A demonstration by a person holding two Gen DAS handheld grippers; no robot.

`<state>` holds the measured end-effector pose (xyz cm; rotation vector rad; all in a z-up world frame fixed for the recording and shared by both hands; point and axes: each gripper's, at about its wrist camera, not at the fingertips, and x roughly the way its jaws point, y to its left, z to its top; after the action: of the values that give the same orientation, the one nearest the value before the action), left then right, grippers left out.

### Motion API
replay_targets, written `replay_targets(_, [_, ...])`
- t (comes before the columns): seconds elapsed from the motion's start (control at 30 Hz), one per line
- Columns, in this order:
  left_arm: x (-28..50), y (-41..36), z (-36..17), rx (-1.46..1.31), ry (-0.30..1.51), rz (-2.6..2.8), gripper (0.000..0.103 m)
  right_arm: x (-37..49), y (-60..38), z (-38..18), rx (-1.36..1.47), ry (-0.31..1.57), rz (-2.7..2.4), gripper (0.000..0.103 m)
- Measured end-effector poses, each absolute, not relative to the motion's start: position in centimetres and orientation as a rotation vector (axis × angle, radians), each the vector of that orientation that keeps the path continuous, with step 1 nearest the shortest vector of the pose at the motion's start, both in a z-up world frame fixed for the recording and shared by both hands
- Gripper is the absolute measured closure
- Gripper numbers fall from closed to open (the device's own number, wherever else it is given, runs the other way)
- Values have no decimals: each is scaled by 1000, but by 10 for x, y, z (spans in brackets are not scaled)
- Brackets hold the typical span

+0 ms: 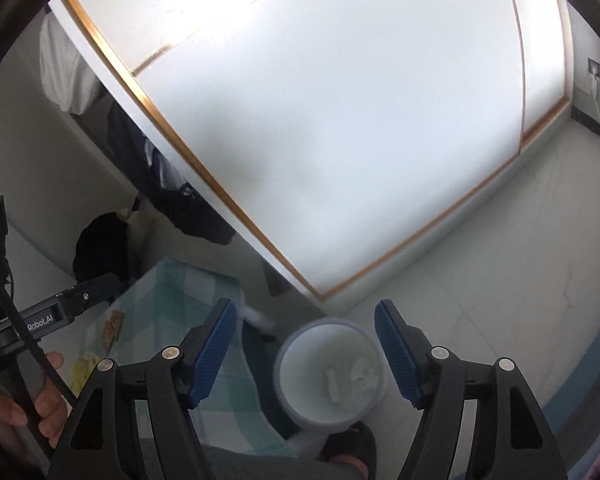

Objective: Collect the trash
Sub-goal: 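Move both open grippers back over the table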

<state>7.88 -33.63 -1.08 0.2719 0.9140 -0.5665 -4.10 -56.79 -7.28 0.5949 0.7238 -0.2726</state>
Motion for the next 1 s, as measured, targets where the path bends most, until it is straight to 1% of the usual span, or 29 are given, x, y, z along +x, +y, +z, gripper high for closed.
replay_targets(0.07, [77,-322,2,246,880,-559,16,-43,-555,-53,558,683,-262,28])
replay_targets(0.1, [76,-311,8,223,861,-547,13,-45,-548,-42,536,663,-255,28])
replay_targets(0.3, [76,-255,42,110,777,-466,12,-51,-498,7,432,543,-206,22])
replay_targets(0.37, [75,-235,49,91,747,-421,10,-51,-480,18,415,516,-165,21])
replay_targets(0.4, [74,-229,50,83,734,-396,5,-51,-471,21,406,509,-144,21])
replay_targets(0.43, [74,-215,52,68,713,-367,3,-51,-463,24,395,504,-130,21])
replay_targets(0.53, [71,-182,56,22,675,-322,2,-47,-432,28,346,480,-81,19])
replay_targets(0.57, [71,-169,56,5,668,-310,2,-45,-420,29,331,474,-64,17])
replay_targets(0.7, [67,-134,56,-42,653,-259,1,-35,-385,30,294,468,6,16])
replay_targets(0.83, [70,-101,46,-71,641,-181,1,-28,-350,25,299,470,99,16])
replay_targets(0.9, [70,-86,41,-81,640,-154,1,-26,-333,20,283,473,120,13])
replay_targets(1.0, [71,-56,31,-107,634,-78,1,-26,-305,14,243,479,156,12])
